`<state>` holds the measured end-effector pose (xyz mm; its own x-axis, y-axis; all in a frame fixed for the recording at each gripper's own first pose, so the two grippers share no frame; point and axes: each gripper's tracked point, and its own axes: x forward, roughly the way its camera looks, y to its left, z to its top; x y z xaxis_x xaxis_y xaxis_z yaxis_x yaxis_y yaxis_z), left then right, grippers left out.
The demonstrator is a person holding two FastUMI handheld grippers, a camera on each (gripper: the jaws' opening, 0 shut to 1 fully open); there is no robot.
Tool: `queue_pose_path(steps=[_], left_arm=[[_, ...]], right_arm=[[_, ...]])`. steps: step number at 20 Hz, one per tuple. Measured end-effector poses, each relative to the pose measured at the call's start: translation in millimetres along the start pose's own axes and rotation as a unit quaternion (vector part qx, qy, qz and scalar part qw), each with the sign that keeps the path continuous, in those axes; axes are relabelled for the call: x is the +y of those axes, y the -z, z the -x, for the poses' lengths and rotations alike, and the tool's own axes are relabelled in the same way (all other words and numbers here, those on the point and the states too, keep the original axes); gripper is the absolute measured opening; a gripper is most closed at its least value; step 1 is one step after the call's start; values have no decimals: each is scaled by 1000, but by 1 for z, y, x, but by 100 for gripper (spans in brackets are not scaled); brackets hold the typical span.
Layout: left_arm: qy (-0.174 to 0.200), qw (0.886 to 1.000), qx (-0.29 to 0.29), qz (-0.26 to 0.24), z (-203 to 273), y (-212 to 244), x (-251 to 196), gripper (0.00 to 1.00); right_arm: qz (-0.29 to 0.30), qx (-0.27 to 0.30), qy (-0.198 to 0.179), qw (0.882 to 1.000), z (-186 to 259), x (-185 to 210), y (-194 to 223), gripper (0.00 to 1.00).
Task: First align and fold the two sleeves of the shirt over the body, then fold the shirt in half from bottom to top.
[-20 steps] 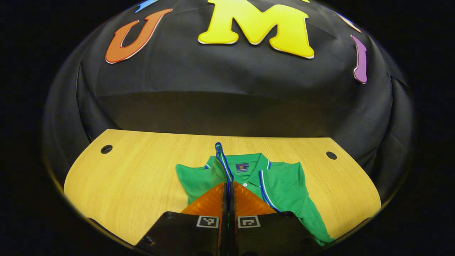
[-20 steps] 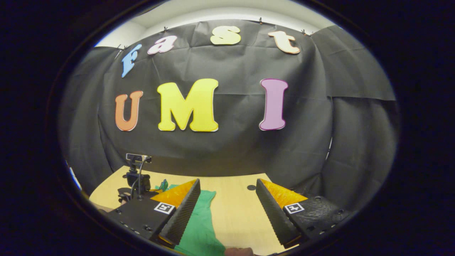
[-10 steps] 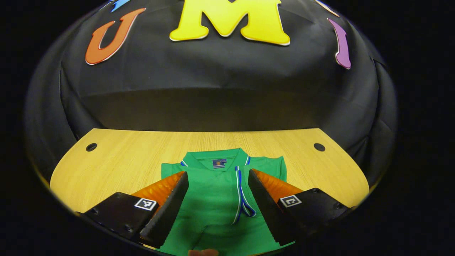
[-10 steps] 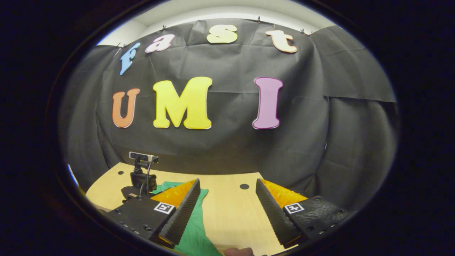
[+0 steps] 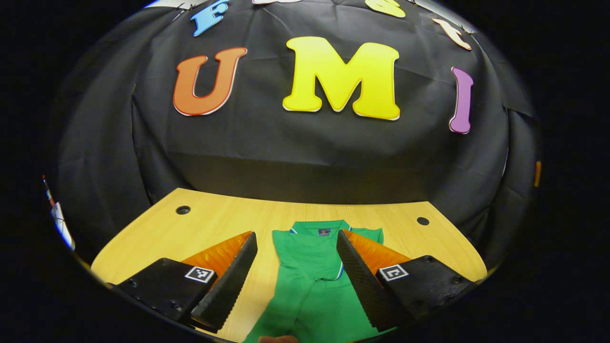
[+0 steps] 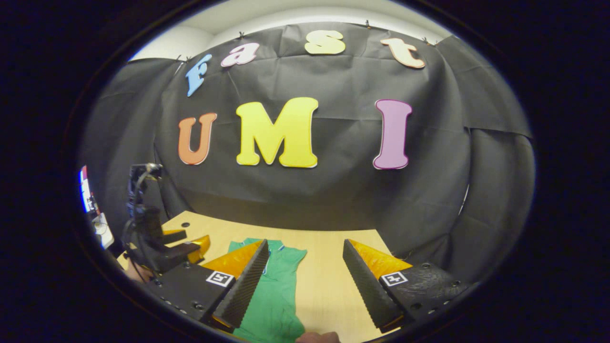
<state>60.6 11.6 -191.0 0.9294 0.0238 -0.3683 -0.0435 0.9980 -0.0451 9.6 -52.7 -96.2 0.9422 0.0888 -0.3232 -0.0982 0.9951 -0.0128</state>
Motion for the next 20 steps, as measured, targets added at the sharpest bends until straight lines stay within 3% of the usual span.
queue_pose_path(steps=[7, 11, 14, 16, 20], left_arm=[[-12, 1000, 13, -12, 105, 17, 45, 100], [21, 995, 89, -44, 130, 68, 55, 100], [64, 978, 189, -56, 156, 131, 50, 100], [88, 960, 261, -44, 172, 171, 47, 100], [83, 923, 375, -14, 188, 224, 54, 100]], right_arm=[[21, 62, -34, 997, 30, 27, 61, 95], [43, 120, -44, 991, 53, 25, 111, 96], [58, 185, -41, 980, 64, 10, 165, 98], [58, 238, -38, 969, 75, -3, 202, 96], [61, 337, -32, 939, 89, -17, 272, 96]])
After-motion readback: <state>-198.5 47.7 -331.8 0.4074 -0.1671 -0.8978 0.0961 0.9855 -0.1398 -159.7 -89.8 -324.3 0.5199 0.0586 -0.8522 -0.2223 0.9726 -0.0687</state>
